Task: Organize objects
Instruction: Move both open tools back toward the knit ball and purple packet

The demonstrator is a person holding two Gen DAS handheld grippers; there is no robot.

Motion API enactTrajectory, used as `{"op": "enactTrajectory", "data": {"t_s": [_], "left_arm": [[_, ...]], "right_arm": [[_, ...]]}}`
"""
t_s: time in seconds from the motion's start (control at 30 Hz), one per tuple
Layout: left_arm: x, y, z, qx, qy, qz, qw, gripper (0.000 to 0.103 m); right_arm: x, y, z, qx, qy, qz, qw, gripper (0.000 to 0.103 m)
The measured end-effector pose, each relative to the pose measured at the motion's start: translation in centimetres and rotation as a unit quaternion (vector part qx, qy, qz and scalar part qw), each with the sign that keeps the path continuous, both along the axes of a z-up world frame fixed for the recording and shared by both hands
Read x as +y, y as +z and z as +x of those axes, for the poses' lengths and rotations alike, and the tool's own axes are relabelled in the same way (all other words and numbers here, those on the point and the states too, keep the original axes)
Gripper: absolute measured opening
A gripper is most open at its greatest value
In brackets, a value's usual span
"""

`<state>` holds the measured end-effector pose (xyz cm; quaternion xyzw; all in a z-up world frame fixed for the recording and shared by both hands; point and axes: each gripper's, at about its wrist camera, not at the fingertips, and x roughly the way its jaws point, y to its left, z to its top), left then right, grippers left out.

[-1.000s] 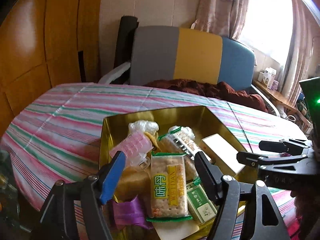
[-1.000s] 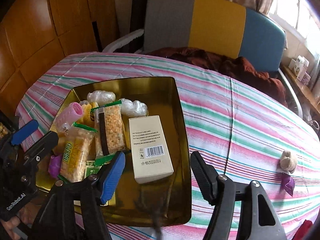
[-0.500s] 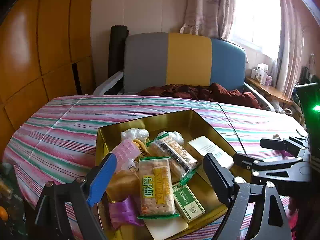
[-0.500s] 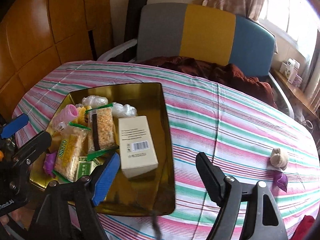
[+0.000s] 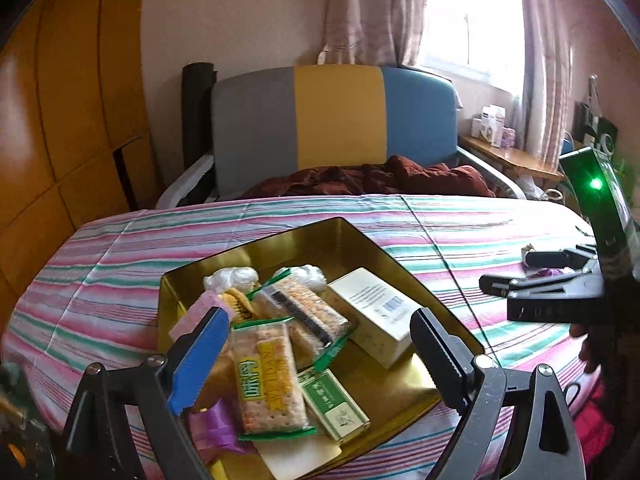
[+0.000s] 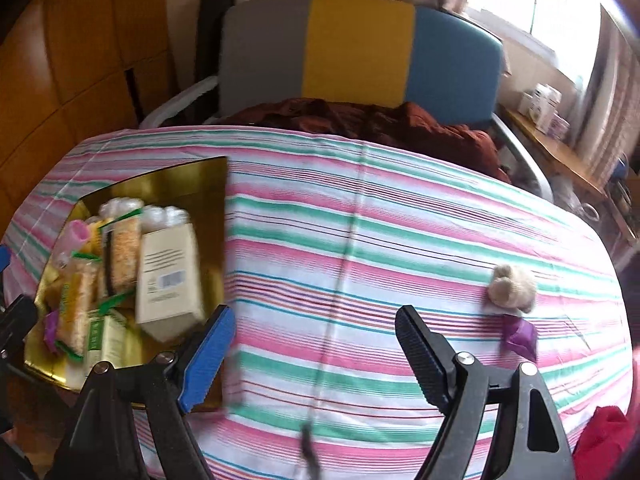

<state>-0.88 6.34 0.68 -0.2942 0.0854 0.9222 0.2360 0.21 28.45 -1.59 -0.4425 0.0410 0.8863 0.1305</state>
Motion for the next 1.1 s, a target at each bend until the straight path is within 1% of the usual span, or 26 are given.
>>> {"op": "enactTrajectory", "data": {"t_s": [0.3, 0.4, 0.53, 0.6, 0.63, 0.67, 0.73, 0.8, 0.87, 0.9, 0.97, 1.03, 1.1], "left_arm": [[2.7, 0.1, 0.7, 0.002, -0.044, -0.010, 0.9990, 0.093], [3.6, -0.1, 0.9, -0.003, -0.060, -0.016, 0.9981, 0.093], [4.6, -0.3, 1.1, -0.010, -0.072, -0.016, 0.9972, 0.094], [4.9, -0.2, 1.0, -0.015, -0.077, -0.010, 0.9969, 0.095], [5.0, -0.2, 0.9, -0.019, -0.079, -0.006, 0.9967, 0.096], [5.2, -0.2, 0.8, -0.025, -0.083, -0.001, 0.9963, 0.096], [5.7, -0.1, 0.6, -0.035, -0.091, 0.006, 0.9952, 0.096], [6.4, -0.2, 0.5, -0.034, -0.096, 0.000, 0.9948, 0.096], [7.5, -0.3, 0.6, -0.033, -0.106, -0.009, 0.9938, 0.096], [7.9, -0.4, 0.6, -0.033, -0.111, -0.010, 0.9932, 0.096], [8.9, -0.5, 0.7, -0.040, -0.125, -0.010, 0.9913, 0.096], [9.9, -0.6, 0.9, -0.044, -0.138, -0.012, 0.9893, 0.096], [11.2, -0.7, 1.3, -0.044, -0.156, -0.020, 0.9866, 0.096]], "right_arm": [[8.5, 0.6, 1.8, -0.005, -0.093, -0.008, 0.996, 0.084], [11.6, 0.6, 2.7, -0.007, -0.124, -0.008, 0.992, 0.084], [16.5, 0.3, 4.1, -0.009, -0.179, -0.019, 0.984, 0.085], [18.7, -0.1, 5.1, -0.002, -0.206, -0.031, 0.978, 0.087], [20.2, -0.5, 5.8, 0.006, -0.226, -0.049, 0.973, 0.089], [21.3, -0.8, 6.3, 0.011, -0.240, -0.064, 0.969, 0.090], [23.8, -1.7, 7.8, 0.025, -0.278, -0.091, 0.956, 0.090], [25.4, -2.7, 9.0, 0.035, -0.307, -0.117, 0.944, 0.090], [26.2, -3.4, 9.5, 0.039, -0.319, -0.154, 0.934, 0.090], [26.3, -3.5, 9.5, 0.043, -0.317, -0.164, 0.933, 0.090], [25.8, -3.4, 9.0, 0.035, -0.305, -0.154, 0.939, 0.090], [25.2, -4.0, 8.1, 0.012, -0.288, -0.147, 0.946, 0.090], [24.6, -4.8, 7.0, -0.021, -0.274, -0.134, 0.952, 0.089]]}}
